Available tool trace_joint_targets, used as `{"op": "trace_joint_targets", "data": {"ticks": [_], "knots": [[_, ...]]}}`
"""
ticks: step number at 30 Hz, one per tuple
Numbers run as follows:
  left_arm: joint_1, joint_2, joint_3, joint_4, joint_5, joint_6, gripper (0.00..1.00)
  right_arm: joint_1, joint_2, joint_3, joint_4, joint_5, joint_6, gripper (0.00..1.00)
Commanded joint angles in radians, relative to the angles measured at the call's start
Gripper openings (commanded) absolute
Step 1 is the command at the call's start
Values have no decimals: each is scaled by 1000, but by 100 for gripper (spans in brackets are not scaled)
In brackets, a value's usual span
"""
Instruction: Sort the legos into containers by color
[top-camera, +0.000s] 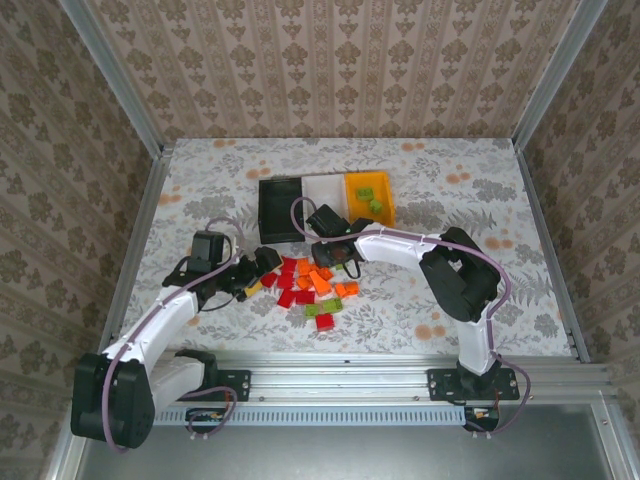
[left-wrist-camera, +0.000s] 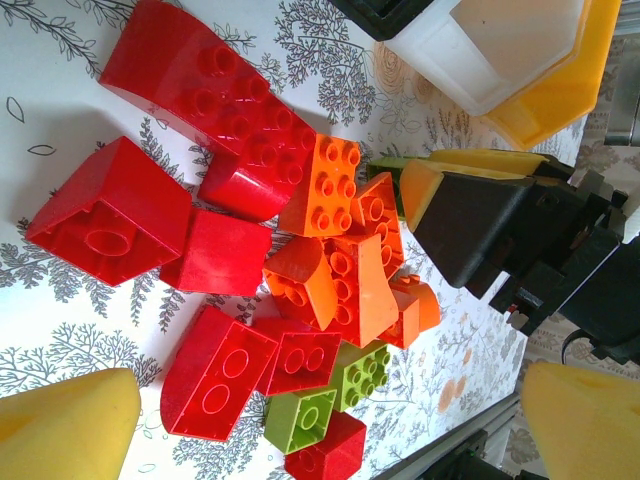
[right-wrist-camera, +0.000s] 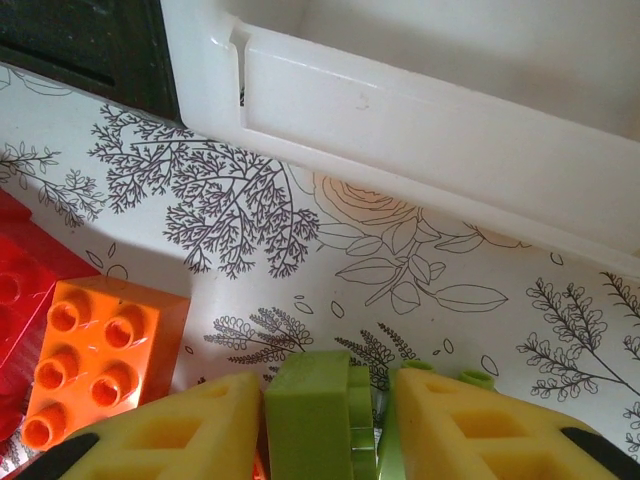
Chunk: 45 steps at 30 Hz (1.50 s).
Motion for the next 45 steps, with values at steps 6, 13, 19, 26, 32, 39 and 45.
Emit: {"op": "trace_joint_targets", "data": {"ticks": [6,13,19,26,32,39,45], "knots": [[2,-23,4,-17,-4,-5,100,-10,-13,-28,12,-49,24,43],[2,-30,-2,-20,-5,-4,100,-11,18,-11,-3,-25,18,38],[1,-31,-4,-18,-8,-3,100,-9,3,-6,-19,11,5,31],[2,-22,1,-15,-7,-2,100,-6,-54,-5,-19,49,4,29],[2,-21,3,-14,-7,-2,100,-9,-104,6,-27,69,-4,28],[1,-9,13,-20,-11,7,100,-47,-135,51,-49,125,-30,28],[-1,1,52,-100,-67,77,100,-184,-145,103,-63,154,-53,28]]}}
